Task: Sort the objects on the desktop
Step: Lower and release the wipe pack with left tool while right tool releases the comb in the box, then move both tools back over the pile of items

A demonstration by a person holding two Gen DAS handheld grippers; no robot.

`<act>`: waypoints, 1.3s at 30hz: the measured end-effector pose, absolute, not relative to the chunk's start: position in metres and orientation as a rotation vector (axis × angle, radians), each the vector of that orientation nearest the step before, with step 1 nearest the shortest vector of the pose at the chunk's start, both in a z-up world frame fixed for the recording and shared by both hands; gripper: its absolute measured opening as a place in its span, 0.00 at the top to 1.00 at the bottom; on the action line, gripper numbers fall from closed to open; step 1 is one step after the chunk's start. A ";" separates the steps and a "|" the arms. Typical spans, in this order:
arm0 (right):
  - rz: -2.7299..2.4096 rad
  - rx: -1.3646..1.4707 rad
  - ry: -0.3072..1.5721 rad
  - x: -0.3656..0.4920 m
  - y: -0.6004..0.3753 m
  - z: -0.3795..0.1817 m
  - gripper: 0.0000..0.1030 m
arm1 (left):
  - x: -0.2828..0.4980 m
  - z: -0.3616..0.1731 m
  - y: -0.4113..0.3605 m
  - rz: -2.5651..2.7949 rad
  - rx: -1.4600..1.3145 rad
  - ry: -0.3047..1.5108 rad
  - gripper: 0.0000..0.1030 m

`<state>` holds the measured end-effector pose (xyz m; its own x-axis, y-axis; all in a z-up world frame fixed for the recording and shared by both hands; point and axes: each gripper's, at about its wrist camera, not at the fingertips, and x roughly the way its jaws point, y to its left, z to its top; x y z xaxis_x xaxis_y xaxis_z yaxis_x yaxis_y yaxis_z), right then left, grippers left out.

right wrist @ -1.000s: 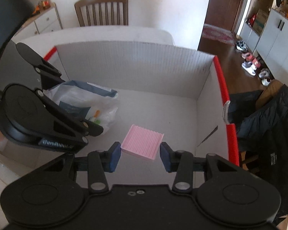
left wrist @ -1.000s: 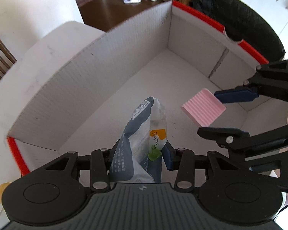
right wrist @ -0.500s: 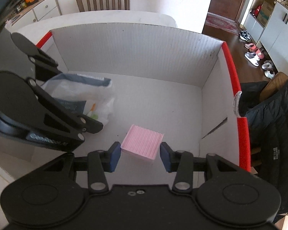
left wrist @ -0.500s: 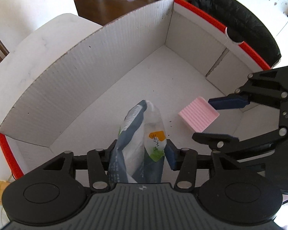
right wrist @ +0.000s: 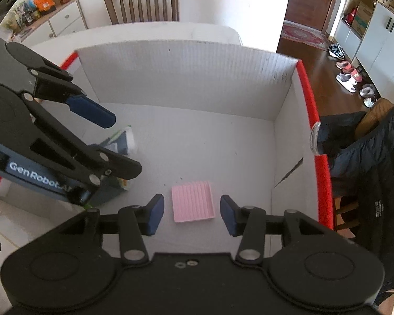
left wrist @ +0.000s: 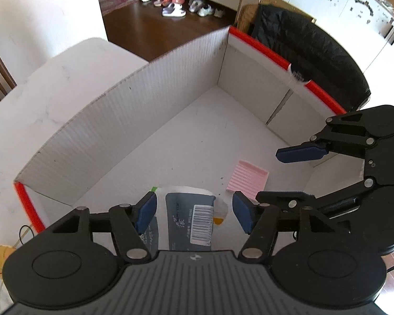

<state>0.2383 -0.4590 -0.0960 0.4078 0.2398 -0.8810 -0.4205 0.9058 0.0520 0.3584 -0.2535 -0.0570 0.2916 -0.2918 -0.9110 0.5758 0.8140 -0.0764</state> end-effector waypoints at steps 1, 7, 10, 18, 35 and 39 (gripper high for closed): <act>0.422 -0.185 1.068 0.237 -0.460 -0.094 0.53 | 0.357 -0.053 -0.253 -0.590 0.282 1.129 0.39; 0.441 -0.148 1.035 0.226 -0.467 -0.076 0.51 | 0.345 -0.038 -0.249 -0.590 0.223 1.087 0.39; 0.456 -0.127 1.017 0.220 -0.472 -0.067 0.51 | 0.332 -0.028 -0.244 -0.584 0.205 1.050 0.39; 0.511 -0.128 0.967 0.210 -0.474 -0.052 0.43 | 0.299 -0.014 -0.225 -0.528 0.135 0.984 0.39; 0.535 -0.097 0.900 0.180 -0.460 -0.035 0.19 | 0.243 0.004 -0.186 -0.520 0.046 0.904 0.14; 0.527 -0.077 0.898 0.170 -0.453 -0.035 0.16 | 0.232 0.004 -0.174 -0.501 0.042 0.890 0.01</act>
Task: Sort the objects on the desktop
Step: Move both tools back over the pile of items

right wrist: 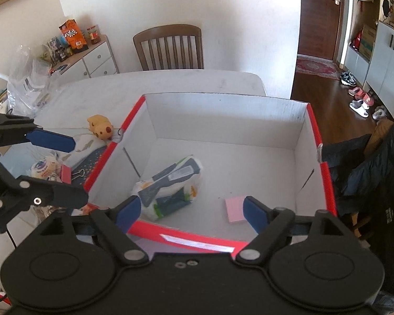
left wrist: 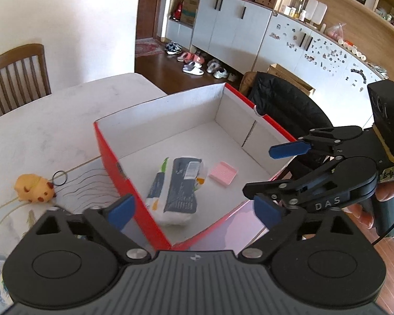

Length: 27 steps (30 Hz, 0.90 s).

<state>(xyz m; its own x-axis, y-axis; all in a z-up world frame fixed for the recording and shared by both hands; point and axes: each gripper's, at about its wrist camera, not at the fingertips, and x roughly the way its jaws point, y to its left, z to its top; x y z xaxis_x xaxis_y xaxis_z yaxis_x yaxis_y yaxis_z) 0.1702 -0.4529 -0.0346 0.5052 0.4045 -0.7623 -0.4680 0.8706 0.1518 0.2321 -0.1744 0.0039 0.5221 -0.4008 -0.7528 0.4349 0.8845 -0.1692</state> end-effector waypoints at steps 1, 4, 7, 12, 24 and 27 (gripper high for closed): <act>0.526 -0.074 0.898 0.167 -0.451 -0.034 0.16 | 0.230 0.004 -0.170 -0.498 0.037 0.889 0.01; 0.522 -0.061 0.894 0.159 -0.443 -0.034 0.10 | 0.222 0.003 -0.156 -0.492 0.019 0.885 0.01; 0.520 -0.055 0.887 0.149 -0.433 -0.033 0.07 | 0.213 0.003 -0.139 -0.473 0.006 0.875 0.00; 0.521 -0.041 0.875 0.131 -0.411 -0.031 0.05 | 0.198 -0.001 -0.108 -0.439 0.007 0.865 0.00; 0.508 -0.030 0.852 0.099 -0.351 -0.032 0.02 | 0.175 -0.012 -0.033 -0.379 0.036 0.820 0.00; 0.500 -0.032 0.855 0.093 -0.340 -0.034 0.02 | 0.174 -0.014 -0.021 -0.372 0.043 0.818 0.00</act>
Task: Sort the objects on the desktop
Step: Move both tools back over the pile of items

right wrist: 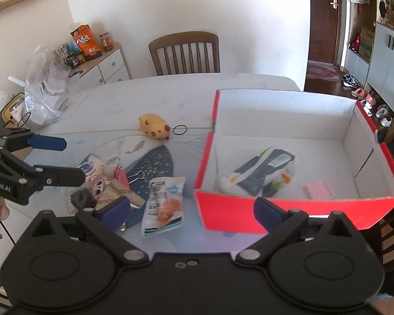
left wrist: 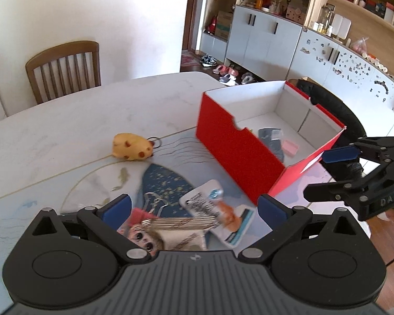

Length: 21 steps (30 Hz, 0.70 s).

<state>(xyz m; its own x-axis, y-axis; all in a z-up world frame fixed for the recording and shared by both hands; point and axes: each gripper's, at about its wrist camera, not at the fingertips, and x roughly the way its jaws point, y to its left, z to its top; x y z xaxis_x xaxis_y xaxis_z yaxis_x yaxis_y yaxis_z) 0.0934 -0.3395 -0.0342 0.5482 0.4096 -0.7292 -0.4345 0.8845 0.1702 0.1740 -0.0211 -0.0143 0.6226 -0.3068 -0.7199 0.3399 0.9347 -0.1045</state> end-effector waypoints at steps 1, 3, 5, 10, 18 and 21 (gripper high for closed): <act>0.499 -0.037 0.855 0.091 -0.335 -0.035 0.02 | 0.174 -0.015 -0.018 -0.372 0.044 0.820 0.00; 0.494 -0.050 0.848 0.086 -0.326 -0.035 0.02 | 0.173 -0.017 -0.009 -0.377 0.036 0.824 0.00; 0.498 -0.061 0.848 0.082 -0.317 -0.035 0.02 | 0.173 -0.020 -0.001 -0.373 0.032 0.831 0.00; 0.507 -0.063 0.856 0.074 -0.296 -0.038 0.02 | 0.174 -0.024 0.020 -0.347 0.037 0.828 0.00; 0.505 -0.047 0.866 0.067 -0.259 -0.050 0.02 | 0.177 -0.035 0.056 -0.312 0.040 0.824 0.00; 0.493 -0.036 0.877 0.068 -0.246 -0.057 0.03 | 0.180 -0.042 0.065 -0.304 0.053 0.834 0.00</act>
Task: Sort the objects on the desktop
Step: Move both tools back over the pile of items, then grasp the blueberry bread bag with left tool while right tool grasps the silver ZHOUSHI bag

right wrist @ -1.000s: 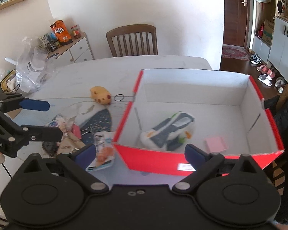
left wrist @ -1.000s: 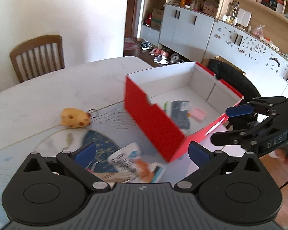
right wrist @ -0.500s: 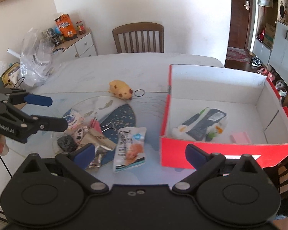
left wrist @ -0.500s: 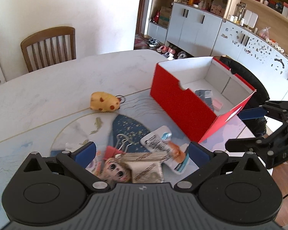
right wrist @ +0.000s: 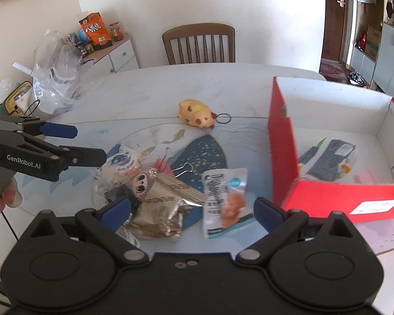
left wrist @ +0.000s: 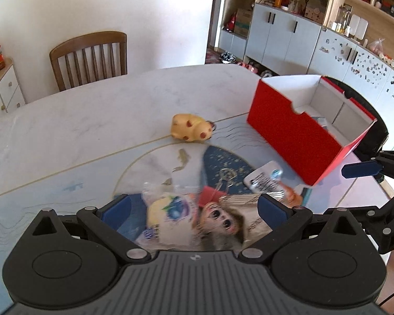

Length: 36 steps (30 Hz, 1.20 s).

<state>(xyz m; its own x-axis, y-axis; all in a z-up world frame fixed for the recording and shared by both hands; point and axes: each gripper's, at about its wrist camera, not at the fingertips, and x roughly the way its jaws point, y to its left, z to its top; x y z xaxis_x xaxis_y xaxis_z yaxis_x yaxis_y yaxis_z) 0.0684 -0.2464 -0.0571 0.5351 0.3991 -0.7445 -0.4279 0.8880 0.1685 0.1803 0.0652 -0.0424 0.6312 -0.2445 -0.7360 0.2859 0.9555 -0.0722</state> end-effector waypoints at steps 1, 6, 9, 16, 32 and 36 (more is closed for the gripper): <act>0.488 -0.030 0.885 0.069 -0.242 -0.060 0.03 | 0.181 -0.045 0.067 -0.301 0.063 0.838 0.00; 0.458 -0.014 0.909 0.074 -0.223 -0.073 0.04 | 0.188 -0.062 0.077 -0.310 0.084 0.875 0.00; 0.432 -0.009 0.922 0.079 -0.214 -0.081 0.06 | 0.195 -0.071 0.082 -0.318 0.075 0.898 0.00; 0.368 0.017 0.984 0.092 -0.197 -0.101 0.10 | 0.210 -0.083 0.084 -0.337 0.078 0.916 0.00; 0.325 0.011 1.062 0.102 -0.179 -0.125 0.22 | 0.233 -0.108 0.080 -0.340 0.055 0.971 0.01; 0.343 0.014 1.065 0.103 -0.177 -0.125 0.28 | 0.235 -0.111 0.082 -0.337 0.043 0.973 0.01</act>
<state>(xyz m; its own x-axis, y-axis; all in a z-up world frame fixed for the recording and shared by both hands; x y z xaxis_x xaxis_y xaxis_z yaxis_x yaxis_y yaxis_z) 0.1029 -0.1769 -0.1253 0.4370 0.2823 -0.8541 -0.2691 0.9470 0.1753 0.2352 0.0819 -0.1113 0.5149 -0.2615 -0.8164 0.2998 0.9471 -0.1143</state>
